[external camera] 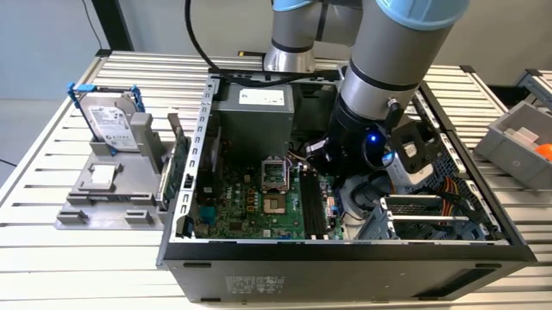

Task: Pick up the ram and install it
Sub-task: 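Insert the ram into the slot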

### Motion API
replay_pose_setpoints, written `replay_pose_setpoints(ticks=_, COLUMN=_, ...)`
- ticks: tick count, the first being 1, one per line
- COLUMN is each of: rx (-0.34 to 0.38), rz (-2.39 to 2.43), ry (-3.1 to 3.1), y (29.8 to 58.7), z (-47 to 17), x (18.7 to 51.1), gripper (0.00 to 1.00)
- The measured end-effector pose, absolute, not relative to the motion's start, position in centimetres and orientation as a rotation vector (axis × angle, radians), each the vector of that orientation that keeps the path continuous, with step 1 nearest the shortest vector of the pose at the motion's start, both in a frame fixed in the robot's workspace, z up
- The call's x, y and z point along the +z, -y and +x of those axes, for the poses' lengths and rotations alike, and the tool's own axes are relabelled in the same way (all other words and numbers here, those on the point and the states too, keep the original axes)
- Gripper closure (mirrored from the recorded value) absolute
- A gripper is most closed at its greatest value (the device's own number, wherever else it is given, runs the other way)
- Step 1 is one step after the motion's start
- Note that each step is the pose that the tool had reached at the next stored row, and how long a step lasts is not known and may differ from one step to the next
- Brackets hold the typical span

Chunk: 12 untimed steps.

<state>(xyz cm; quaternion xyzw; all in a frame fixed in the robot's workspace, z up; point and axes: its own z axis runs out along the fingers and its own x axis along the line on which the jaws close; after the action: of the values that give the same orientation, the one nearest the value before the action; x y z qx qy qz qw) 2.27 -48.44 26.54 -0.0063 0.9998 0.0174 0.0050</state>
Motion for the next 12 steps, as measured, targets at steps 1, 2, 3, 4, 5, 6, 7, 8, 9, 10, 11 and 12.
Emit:
replay_pose_setpoints(ticks=1, rx=0.054, rz=-0.02, ry=-3.131, y=48.4, z=2.2, x=26.4, gripper=1.0)
replay_pose_setpoints(ticks=2, rx=0.054, rz=-0.02, ry=-3.131, y=48.4, z=2.2, x=26.2, gripper=1.0)
replay_pose_setpoints(ticks=3, rx=0.054, rz=-0.02, ry=-3.131, y=48.4, z=2.1, x=26.0, gripper=1.0)
replay_pose_setpoints(ticks=4, rx=0.054, rz=-0.02, ry=-3.131, y=48.4, z=2.1, x=25.8, gripper=1.0)
replay_pose_setpoints(ticks=5, rx=0.054, rz=-0.02, ry=-3.131, y=48.4, z=2.1, x=25.6, gripper=1.0)
replay_pose_setpoints(ticks=6, rx=0.054, rz=-0.02, ry=-3.131, y=48.4, z=2.0, x=25.5, gripper=1.0)
replay_pose_setpoints(ticks=7, rx=0.054, rz=-0.02, ry=-3.131, y=48.4, z=2.0, x=25.3, gripper=1.0)
replay_pose_setpoints(ticks=8, rx=0.054, rz=-0.02, ry=-3.131, y=48.4, z=2.0, x=25.1, gripper=1.0)
replay_pose_setpoints(ticks=9, rx=0.054, rz=-0.02, ry=-3.131, y=48.4, z=2.0, x=24.9, gripper=1.0)
replay_pose_setpoints(ticks=10, rx=0.054, rz=-0.02, ry=-3.131, y=48.4, z=2.0, x=24.7, gripper=1.0)
replay_pose_setpoints(ticks=11, rx=0.055, rz=-0.02, ry=-3.131, y=48.4, z=2.0, x=24.5, gripper=1.0)
replay_pose_setpoints(ticks=12, rx=0.054, rz=-0.02, ry=-3.131, y=48.4, z=2.0, x=24.4, gripper=1.0)
